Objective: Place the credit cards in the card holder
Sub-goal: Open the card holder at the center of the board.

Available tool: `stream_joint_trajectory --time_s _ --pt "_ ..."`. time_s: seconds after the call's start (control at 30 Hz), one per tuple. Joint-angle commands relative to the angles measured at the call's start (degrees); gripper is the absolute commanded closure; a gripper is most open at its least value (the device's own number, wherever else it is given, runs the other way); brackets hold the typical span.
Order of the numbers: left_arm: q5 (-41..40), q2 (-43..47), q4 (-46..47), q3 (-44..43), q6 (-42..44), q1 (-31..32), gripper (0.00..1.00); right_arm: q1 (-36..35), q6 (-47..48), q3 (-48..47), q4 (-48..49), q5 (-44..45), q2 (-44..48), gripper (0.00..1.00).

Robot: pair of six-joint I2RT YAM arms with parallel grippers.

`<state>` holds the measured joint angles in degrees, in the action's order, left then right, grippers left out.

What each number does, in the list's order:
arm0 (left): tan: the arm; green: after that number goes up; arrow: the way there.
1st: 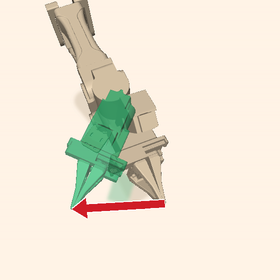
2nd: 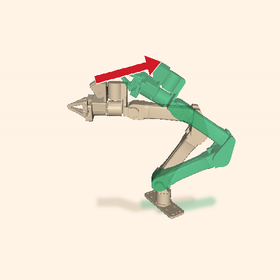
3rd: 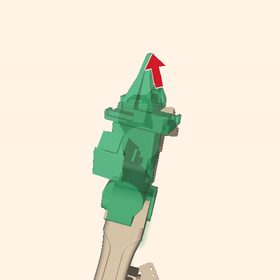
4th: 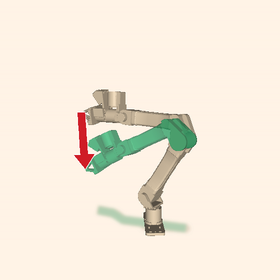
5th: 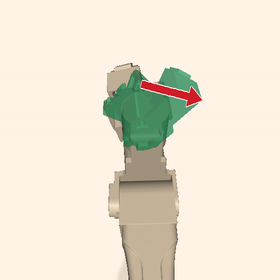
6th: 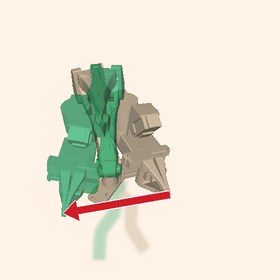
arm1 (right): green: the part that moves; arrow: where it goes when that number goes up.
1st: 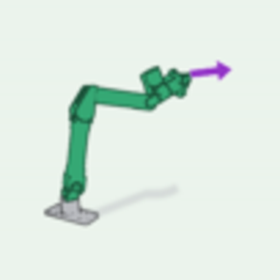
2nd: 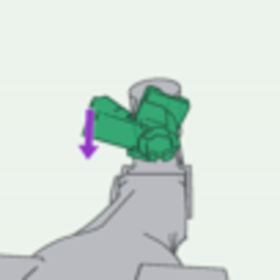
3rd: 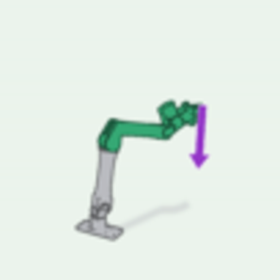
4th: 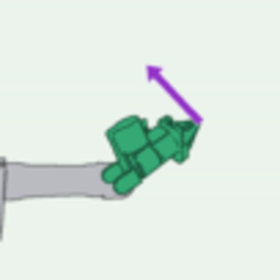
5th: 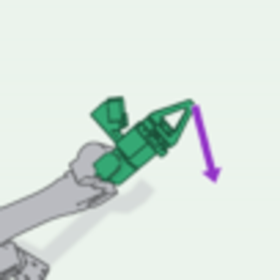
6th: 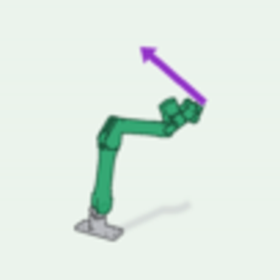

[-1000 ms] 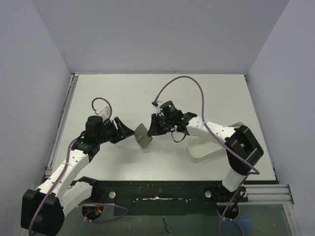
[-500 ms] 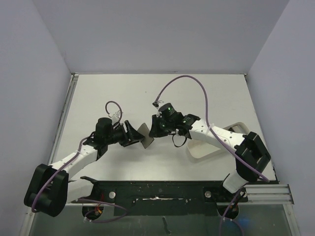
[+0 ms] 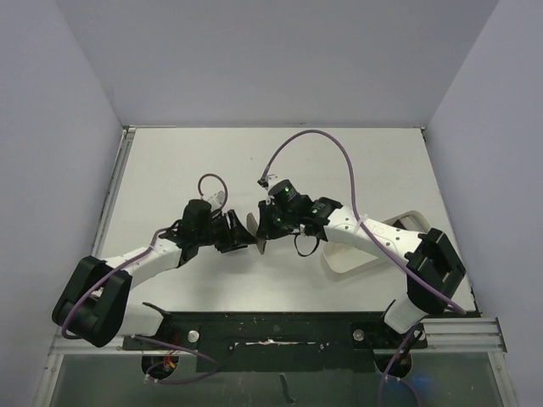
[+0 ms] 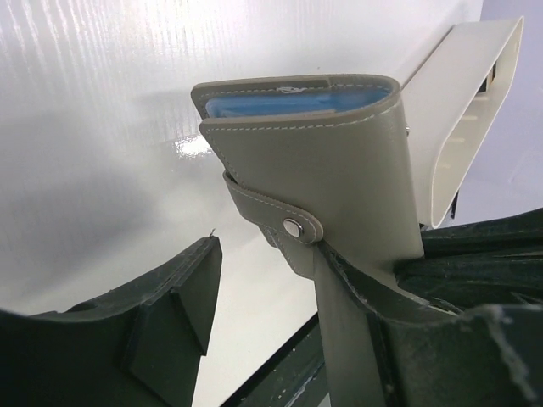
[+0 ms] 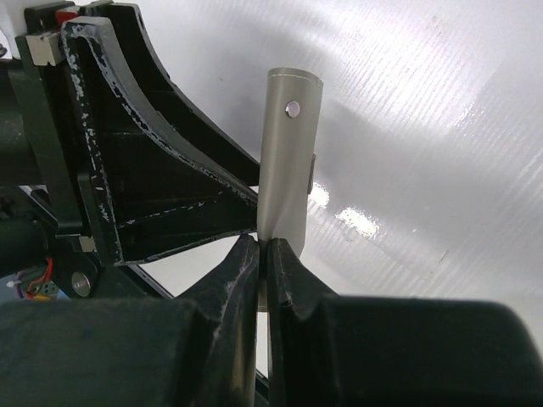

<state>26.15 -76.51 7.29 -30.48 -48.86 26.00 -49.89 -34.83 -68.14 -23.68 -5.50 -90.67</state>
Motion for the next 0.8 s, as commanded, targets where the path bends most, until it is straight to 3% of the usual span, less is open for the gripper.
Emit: stream_joint_trajectory --time_s 0.0,0.3,0.77 --pt "-5.14 -1.04 -1.19 -2.57 3.01 1.00 0.56 -1.35 0.79 -3.10 2.09 -1.60 1.52 1.00" --pt "-10.72 -0.95 -5.43 -3.23 4.95 1.25 0.70 -1.69 0.23 -1.35 2.41 -1.46 2.43 1.00" --pt "-12.26 1.72 -9.27 -2.71 5.38 1.25 0.72 -1.79 -1.04 0.47 1.36 2.28 2.61 1.00"
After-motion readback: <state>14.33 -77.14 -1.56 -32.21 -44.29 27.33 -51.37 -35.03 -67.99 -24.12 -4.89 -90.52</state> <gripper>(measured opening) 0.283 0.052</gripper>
